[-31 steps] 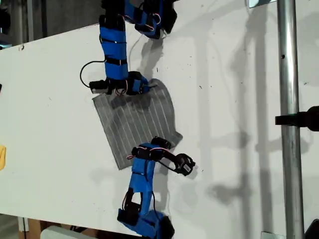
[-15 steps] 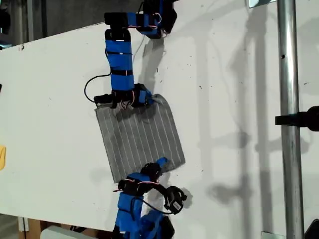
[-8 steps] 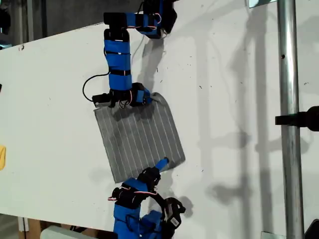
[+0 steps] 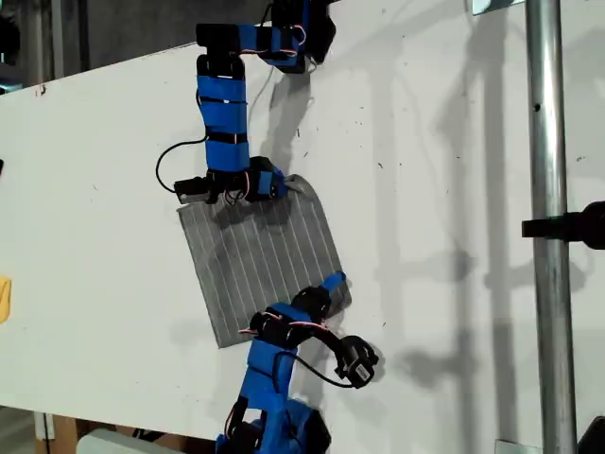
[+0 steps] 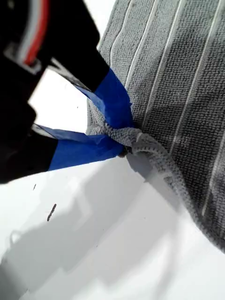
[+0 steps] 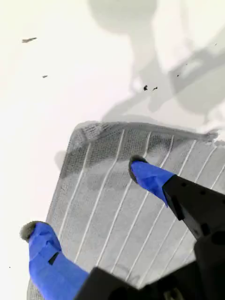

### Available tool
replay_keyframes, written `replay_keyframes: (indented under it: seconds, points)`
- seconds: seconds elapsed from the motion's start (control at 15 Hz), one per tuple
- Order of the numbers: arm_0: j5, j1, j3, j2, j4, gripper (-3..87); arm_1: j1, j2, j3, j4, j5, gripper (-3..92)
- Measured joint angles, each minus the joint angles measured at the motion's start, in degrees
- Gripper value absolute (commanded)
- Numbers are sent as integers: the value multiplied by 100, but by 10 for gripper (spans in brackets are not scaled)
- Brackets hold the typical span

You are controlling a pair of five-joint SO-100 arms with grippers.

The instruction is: Grasp corners of a towel and fold twice.

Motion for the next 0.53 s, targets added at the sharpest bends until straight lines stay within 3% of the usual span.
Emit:
replay_keyframes:
  seconds: [0.33,0.47,0.53]
  points:
    - [-510,-97,1521,-114,-1512,338,0,167,0,141,-9,-2]
    - [-668,-176,1731,-272,-1740,200,0,246,0,158,-9,-2]
    - [-712,-229,1872,-299,-1942,54,0,255,0,167,0,-2]
